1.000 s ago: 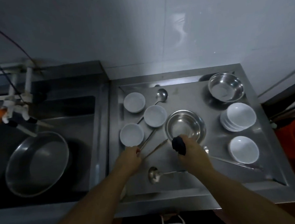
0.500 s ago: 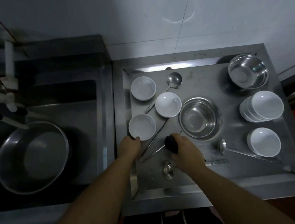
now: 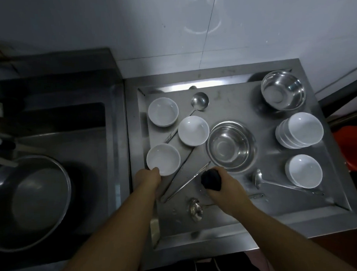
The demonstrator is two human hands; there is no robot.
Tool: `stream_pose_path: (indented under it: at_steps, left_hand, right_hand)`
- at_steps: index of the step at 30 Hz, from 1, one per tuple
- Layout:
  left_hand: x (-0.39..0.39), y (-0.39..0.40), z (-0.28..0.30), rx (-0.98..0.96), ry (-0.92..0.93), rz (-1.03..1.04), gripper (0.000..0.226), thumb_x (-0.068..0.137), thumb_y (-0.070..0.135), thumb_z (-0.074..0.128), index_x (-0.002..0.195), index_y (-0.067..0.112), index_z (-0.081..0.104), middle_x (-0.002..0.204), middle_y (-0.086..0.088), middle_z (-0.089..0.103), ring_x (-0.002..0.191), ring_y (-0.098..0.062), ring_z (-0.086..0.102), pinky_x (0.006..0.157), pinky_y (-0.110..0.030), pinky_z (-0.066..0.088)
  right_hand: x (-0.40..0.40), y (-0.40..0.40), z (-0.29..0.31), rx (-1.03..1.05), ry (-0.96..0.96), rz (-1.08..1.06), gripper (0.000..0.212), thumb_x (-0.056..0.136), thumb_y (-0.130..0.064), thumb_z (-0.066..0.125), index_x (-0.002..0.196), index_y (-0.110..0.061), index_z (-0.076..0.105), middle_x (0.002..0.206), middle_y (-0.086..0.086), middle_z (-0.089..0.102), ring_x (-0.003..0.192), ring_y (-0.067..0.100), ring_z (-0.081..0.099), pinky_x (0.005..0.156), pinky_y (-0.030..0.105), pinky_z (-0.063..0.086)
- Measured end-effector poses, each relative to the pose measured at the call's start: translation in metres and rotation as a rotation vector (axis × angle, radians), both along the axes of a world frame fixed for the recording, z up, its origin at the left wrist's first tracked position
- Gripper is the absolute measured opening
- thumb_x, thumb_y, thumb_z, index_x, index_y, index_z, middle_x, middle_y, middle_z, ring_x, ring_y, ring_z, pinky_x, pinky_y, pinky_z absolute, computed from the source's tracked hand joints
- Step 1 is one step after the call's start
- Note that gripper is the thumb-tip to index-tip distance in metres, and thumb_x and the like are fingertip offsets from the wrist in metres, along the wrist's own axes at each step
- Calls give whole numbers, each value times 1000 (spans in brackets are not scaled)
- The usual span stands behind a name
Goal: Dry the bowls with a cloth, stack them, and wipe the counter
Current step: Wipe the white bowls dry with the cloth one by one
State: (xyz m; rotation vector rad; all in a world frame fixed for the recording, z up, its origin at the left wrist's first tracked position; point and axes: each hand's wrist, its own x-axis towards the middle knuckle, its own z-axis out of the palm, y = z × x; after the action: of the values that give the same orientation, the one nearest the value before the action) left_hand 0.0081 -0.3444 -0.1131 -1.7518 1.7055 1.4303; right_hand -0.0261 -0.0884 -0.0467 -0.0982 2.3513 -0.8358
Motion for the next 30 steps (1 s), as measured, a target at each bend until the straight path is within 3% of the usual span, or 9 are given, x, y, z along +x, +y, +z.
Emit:
stream_pose_path:
  at_steps: [3,6,11,13,15,18,23,26,30]
  left_hand:
    - [8,0,13,67,88,87,42,92,21,64,127,-1,68,112,-19,73,100,-37,69,92,-46,61]
    - [13,3,36,146,204,146,40,94,19,63,130,2,66,111,-18,73,103,-37,71,97,-53,60]
    - [20,17,93,242,402,193,33,97,10,63,129,8,55,117,-19,67,102,-36,71,73,-43,65]
    - [23,29,121,306,489,219,35,98,7,64,131,10,54,122,-19,64,105,-34,70,61,-34,64]
    - [23,45,147,376,559,212,34,99,8,65,132,9,58,123,-20,68,109,-35,71,70,-37,66]
    - [21,71,185,461,675,190,28,99,9,64,126,2,67,112,-20,78,108,-35,74,85,-44,65]
    - [8,121,243,585,918,81,37,100,11,62,135,0,64,128,-26,71,111,-35,74,90,-43,62]
    - [4,145,267,597,1032,40,45,103,18,64,143,0,53,138,-28,65,121,-41,69,94,-44,60]
    - [5,171,288,605,1088,-83,56,104,38,58,149,5,52,145,-25,61,130,-40,63,99,-42,57]
  right_hand:
    - [-3,-1,15,-193,-114,-151,44,82,-28,83,113,-43,56,103,-14,70,93,7,68,73,23,54]
    - [-7,-10,39,-449,-252,-389,43,76,-35,85,114,-42,65,112,-3,73,96,17,75,77,34,63]
    - [-24,-32,88,-661,-352,-562,34,85,-48,63,112,-31,74,105,8,79,95,30,77,68,41,61]
    - [-30,-37,111,-670,-300,-512,24,92,-40,57,108,-37,74,106,6,78,95,30,76,68,43,63]
    - [-35,-38,132,-656,-163,-353,22,90,-41,56,107,-48,70,105,-6,75,97,23,74,74,42,64]
    - [-38,-29,166,-646,53,-112,28,86,-44,62,108,-61,63,99,-25,72,88,5,71,71,25,59]
    - [-38,6,209,-603,378,145,42,87,-46,68,120,-68,53,115,-37,64,108,-9,62,83,6,50]
    - [-44,29,227,-685,399,118,40,87,-46,67,124,-59,58,117,-30,68,111,-3,64,92,20,55]
    - [-50,64,246,-753,351,90,40,89,-43,69,127,-53,62,118,-25,70,112,1,66,98,34,58]
